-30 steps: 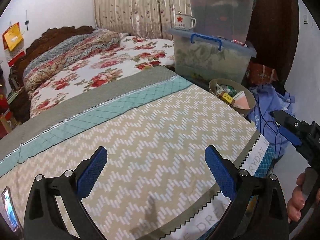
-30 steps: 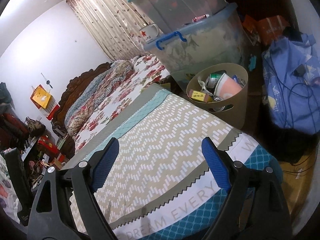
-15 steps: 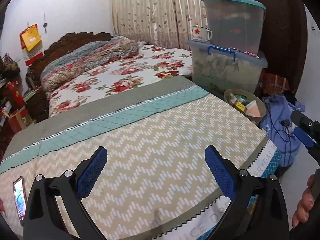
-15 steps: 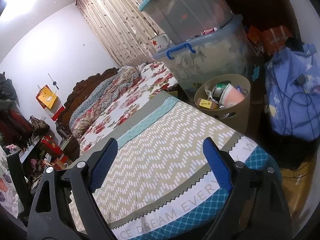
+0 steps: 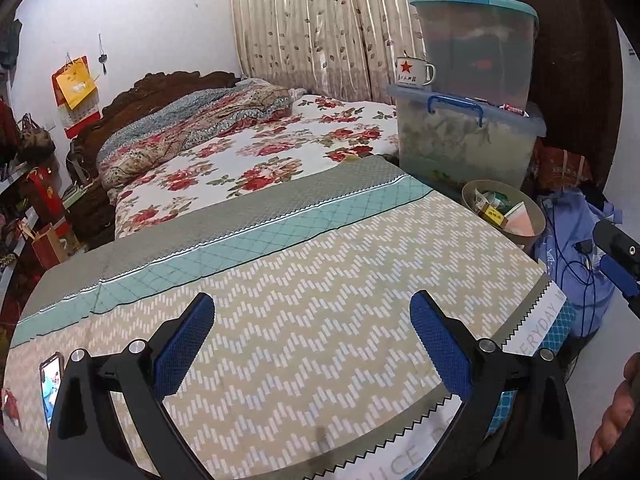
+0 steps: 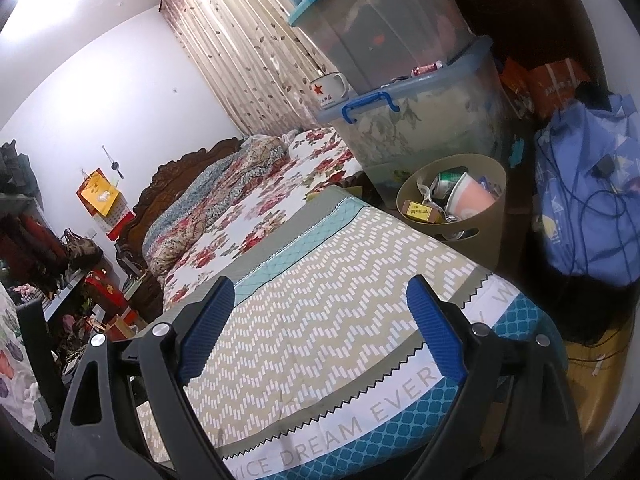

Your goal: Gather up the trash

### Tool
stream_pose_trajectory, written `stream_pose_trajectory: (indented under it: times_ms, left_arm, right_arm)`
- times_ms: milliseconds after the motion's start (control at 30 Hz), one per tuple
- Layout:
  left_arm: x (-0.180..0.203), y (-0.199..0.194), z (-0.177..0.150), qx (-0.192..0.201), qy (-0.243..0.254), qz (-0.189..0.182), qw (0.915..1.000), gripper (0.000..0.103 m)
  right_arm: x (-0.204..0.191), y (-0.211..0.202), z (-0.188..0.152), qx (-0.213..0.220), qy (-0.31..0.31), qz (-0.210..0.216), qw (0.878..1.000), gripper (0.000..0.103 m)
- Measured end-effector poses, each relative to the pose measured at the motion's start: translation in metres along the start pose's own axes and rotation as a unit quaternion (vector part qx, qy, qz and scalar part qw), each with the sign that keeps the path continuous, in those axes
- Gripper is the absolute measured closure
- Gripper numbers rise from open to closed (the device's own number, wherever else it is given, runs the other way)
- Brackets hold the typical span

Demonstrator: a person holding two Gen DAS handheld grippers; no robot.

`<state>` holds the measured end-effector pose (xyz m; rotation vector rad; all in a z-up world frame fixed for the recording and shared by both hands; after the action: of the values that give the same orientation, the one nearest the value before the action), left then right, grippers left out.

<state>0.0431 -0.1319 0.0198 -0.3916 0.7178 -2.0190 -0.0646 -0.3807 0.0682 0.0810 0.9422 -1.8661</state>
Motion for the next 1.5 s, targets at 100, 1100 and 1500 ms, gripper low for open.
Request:
stream_pose_trajectory:
  times_ms: [100, 1100, 1500]
  left_arm:
    - [-0.002, 0.001, -0.001, -0.004, -0.004, -0.001, 1.0, 0.009]
    - [-0.018, 0.0, -0.003, -0.008, -0.037, 0.014, 0.9992, 0.009]
    - [-0.018, -0.004, -0.001, -0.005, -0.031, 0.03, 0.9991, 0.009]
  right_arm:
    - [-0.001, 0.0, -0.001, -0.004, 0.002, 0.0, 1.0, 0.015]
    - [0.002, 0.005, -0.001, -0.008, 0.008, 0.0, 1.0, 0.015]
    - [0.003, 0.004, -0.001, -0.008, 0.009, 0.0, 1.0, 0.015]
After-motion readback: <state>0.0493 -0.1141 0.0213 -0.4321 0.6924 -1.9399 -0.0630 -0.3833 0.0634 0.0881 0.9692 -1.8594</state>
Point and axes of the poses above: each gripper's, at about its wrist camera, not at the fingertips, and y roughly the way its jaws point, x to its right, z to its top, the point moved 5 cm from there along y, roughly the way its jaws point, and after that the axes turned 11 degrees about -z, right-handed, at the moved point
